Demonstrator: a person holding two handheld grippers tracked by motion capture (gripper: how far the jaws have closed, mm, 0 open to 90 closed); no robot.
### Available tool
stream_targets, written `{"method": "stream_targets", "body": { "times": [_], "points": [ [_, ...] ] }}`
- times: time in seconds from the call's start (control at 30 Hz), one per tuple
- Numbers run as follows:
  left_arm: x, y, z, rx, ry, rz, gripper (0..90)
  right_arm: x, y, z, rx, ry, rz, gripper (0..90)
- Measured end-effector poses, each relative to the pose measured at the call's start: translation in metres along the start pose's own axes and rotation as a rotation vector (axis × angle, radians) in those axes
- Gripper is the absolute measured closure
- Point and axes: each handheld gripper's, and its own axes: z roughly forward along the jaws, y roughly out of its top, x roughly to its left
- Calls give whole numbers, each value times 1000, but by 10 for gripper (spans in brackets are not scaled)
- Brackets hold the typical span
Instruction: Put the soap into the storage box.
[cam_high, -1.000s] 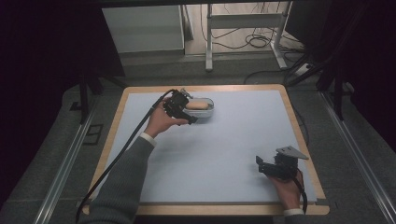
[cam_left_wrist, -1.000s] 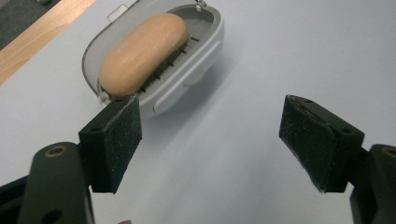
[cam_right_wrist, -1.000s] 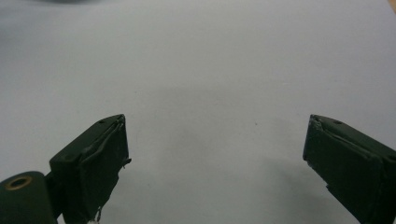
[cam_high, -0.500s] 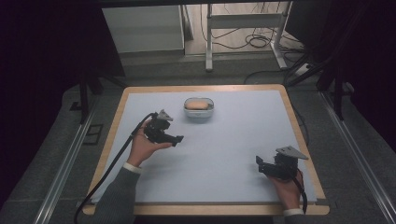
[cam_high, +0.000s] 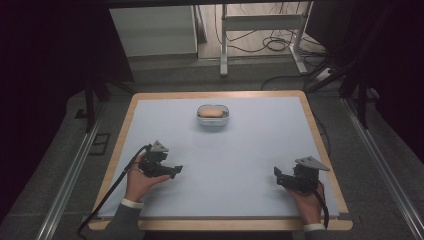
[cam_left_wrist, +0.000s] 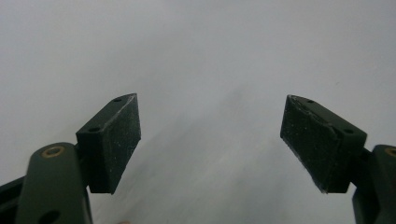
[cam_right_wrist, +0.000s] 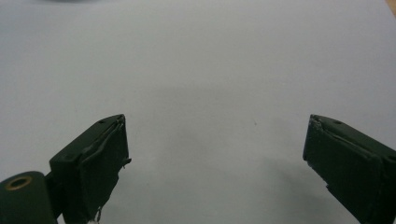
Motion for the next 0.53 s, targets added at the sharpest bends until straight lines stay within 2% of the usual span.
{"method": "stream_targets", "body": {
  "times": [0.13,0.33,0.53],
  "points": [
    [2,-8,-2,8,2,-9,201,0,0,0,2,-2,1,68],
    [3,-8,-11,-30,5,-22,201,1,0,0,-3,-3,-3,68],
    [1,-11,-14,-40,7,-18,198,0,1,1,12,9,-4,68]
  ]
}}
